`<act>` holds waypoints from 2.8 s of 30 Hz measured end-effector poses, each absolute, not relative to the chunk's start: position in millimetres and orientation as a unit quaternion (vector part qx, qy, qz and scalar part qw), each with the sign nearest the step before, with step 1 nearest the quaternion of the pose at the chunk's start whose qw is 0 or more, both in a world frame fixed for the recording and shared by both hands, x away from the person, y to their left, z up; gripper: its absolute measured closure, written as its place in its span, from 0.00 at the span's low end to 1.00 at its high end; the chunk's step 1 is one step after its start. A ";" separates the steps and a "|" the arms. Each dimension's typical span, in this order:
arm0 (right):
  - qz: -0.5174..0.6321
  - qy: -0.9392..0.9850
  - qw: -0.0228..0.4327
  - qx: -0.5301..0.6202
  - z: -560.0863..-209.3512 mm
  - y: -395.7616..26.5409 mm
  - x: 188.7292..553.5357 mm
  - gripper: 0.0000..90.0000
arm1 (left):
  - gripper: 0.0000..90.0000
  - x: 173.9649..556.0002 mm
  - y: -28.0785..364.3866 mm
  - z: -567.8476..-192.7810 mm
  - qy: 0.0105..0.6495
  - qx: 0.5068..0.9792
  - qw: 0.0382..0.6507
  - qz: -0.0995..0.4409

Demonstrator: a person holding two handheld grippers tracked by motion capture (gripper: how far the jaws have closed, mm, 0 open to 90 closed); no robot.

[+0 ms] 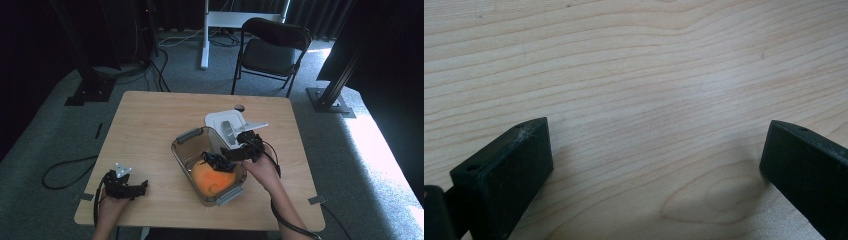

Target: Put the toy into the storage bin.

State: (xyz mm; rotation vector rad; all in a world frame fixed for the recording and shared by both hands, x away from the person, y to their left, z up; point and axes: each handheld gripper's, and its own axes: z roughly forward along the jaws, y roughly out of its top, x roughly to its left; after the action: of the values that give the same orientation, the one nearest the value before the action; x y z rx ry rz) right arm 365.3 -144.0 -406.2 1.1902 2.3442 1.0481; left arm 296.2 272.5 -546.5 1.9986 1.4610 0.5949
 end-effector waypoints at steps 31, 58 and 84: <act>0.356 0.780 0.200 0.474 -441.5 -207.1 381.2 0.13 | 0.01 296.0 272.4 -546.5 0.549 0.750 0.293 0.223; 0.384 0.771 0.171 0.479 -476.0 -209.9 408.7 0.12 | 0.01 296.0 272.4 -546.5 0.550 0.750 0.293 0.223; 0.331 0.786 0.171 0.493 -515.2 -157.5 455.6 0.25 | 0.01 295.8 272.8 -546.4 0.548 0.751 0.293 0.222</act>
State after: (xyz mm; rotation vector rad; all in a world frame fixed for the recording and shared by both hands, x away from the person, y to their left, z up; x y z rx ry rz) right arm 455.6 -157.5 -515.2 1.3998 2.2323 0.9386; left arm 295.8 272.8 -546.4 2.0019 1.4600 0.5926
